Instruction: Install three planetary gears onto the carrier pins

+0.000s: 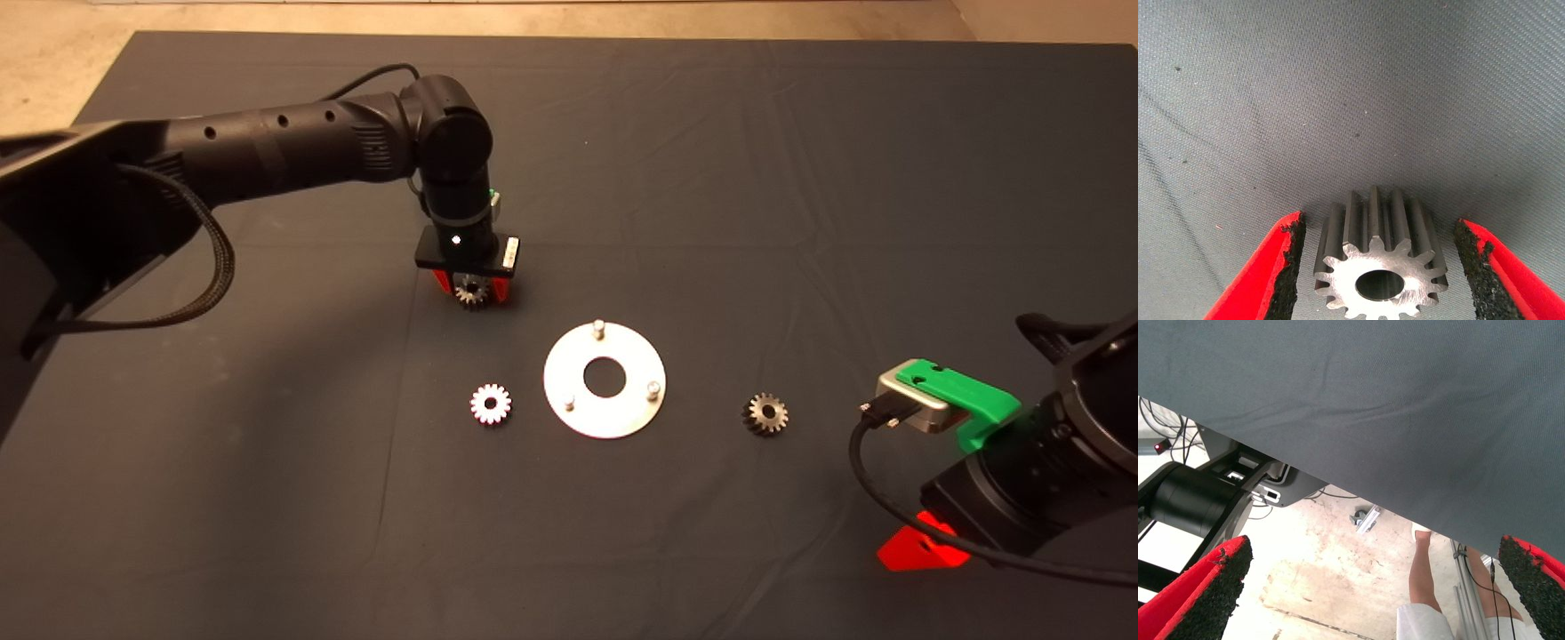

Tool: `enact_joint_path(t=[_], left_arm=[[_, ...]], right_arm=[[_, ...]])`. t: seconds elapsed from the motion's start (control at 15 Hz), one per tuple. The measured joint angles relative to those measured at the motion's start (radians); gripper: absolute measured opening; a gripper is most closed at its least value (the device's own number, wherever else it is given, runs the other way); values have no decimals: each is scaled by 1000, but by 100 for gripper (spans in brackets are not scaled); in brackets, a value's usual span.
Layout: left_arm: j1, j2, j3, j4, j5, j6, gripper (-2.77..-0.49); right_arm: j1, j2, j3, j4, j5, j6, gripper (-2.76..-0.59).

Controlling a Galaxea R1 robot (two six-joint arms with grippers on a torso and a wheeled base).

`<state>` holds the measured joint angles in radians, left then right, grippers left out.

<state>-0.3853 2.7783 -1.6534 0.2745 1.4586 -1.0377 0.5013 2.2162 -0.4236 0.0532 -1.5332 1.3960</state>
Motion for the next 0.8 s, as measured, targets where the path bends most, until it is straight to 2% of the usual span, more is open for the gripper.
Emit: enact_joint_path(t=[0.13, 0.27, 0.33, 0.53, 0.6, 0.8], left_arm=[[0, 0, 0, 0, 0, 0, -191], [0, 0, 0, 0, 0, 4, -191], [0, 0, 0, 0, 0, 4, -200], [0, 0, 0, 0, 5, 4, -205], [0, 0, 0, 0, 7, 4, -216], [0, 1, 0, 1, 7, 4, -217]], right_arm=[[0, 0, 0, 0, 0, 0, -60], [0, 0, 0, 0, 0, 0, -60], [-1, 0, 0, 0, 0, 0, -60], [-24, 0, 0, 0, 0, 0, -60], [-25, 0, 0, 0, 0, 0, -60], [-28, 0, 0, 0, 0, 0, -60]])
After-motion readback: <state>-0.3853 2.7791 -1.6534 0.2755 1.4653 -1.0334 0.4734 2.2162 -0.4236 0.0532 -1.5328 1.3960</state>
